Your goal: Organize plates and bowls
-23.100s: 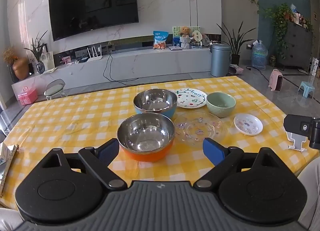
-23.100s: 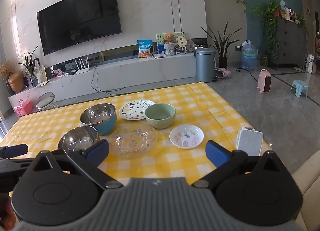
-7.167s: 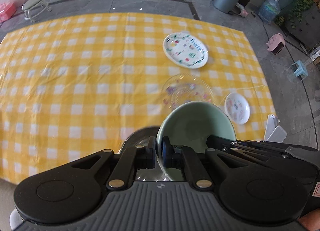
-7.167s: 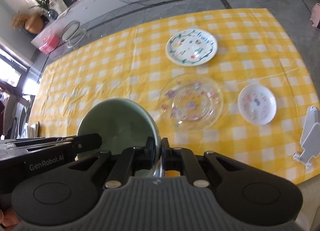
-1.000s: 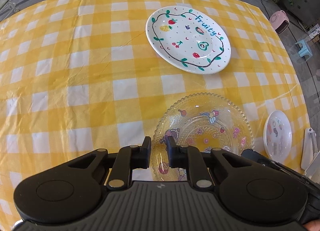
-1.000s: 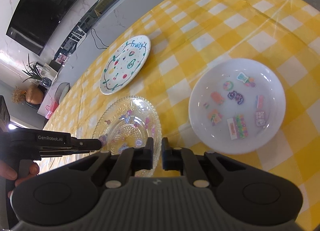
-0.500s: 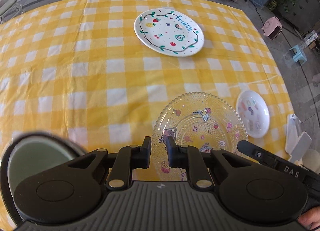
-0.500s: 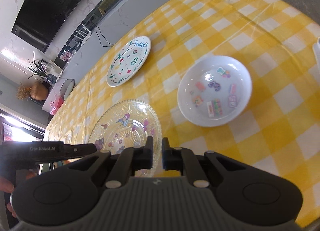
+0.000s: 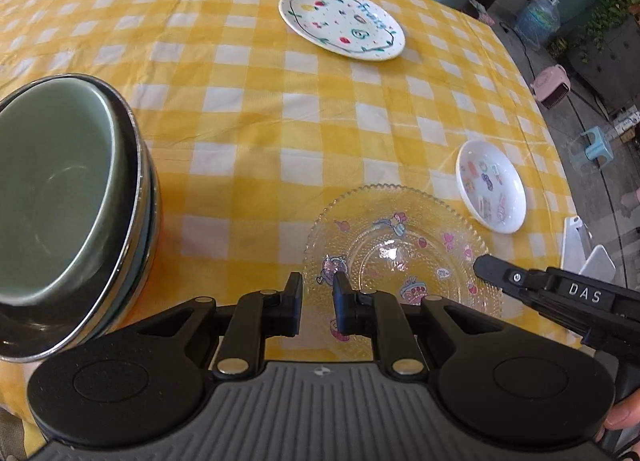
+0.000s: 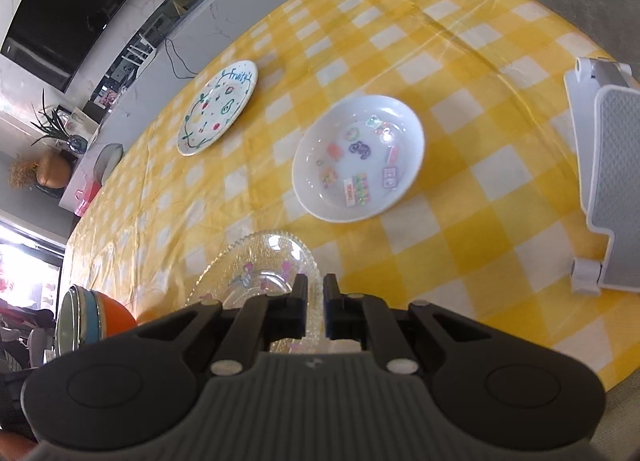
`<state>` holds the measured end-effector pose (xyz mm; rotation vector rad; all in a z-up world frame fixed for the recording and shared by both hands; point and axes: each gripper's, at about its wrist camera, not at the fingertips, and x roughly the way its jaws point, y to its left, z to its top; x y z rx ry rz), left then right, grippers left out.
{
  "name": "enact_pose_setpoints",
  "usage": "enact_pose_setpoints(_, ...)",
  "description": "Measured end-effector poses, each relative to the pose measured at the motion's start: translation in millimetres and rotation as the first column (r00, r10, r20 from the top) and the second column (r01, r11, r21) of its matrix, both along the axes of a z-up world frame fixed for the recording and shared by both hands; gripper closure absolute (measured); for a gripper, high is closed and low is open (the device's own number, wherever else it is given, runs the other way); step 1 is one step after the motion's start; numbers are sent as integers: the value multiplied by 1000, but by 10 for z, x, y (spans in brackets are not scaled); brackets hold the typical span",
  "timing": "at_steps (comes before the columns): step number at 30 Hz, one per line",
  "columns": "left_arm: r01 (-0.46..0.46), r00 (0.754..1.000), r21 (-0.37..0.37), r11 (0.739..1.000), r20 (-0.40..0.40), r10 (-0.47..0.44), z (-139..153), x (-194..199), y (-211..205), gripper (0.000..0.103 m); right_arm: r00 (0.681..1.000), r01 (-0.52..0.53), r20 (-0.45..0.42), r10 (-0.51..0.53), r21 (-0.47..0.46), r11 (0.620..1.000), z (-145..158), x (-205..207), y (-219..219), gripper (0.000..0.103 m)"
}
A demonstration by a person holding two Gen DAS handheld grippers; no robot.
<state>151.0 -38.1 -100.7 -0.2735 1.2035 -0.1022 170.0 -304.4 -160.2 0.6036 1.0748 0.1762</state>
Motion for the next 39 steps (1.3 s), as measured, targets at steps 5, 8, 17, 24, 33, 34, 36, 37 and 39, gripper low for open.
enact_pose_setpoints(5,-25,999,-10,1000,30,25,-2,-42,0,86,1000,-7,-9,7,-35,999,-21,13,47,96)
enact_pose_setpoints(8,-27,998,9,1000,51,26,13,-63,-34,86,1000,-10,-25,9,-37,999,-44,24,59,94)
enact_pose_setpoints(17,-35,999,20,999,41,34,-104,-104,-27,87,999,-33,-38,29,-84,996,-37,19,128,91)
enact_pose_setpoints(24,-50,997,5,999,55,49,-61,-96,-20,79,999,-30,-39,27,-83,996,-31,20,128,89)
enact_pose_setpoints(33,-62,993,-13,998,99,63,58,-168,-29,73,1000,4,-3,-4,-74,997,70,-62,56,72)
enact_pose_setpoints(34,-64,992,-17,998,103,65,72,-182,-26,72,1000,6,8,-5,-67,998,93,-83,40,71)
enact_pose_setpoints(36,-62,991,-21,998,118,64,113,-197,-29,72,1000,8,30,-7,-53,999,136,-119,21,71)
enact_pose_setpoints(37,-56,990,-18,998,126,58,138,-197,-36,72,999,11,47,-8,-47,999,161,-138,15,71)
enact_pose_setpoints(39,-43,990,-7,999,138,43,201,-177,-62,67,996,10,83,-8,-34,999,201,-166,6,71)
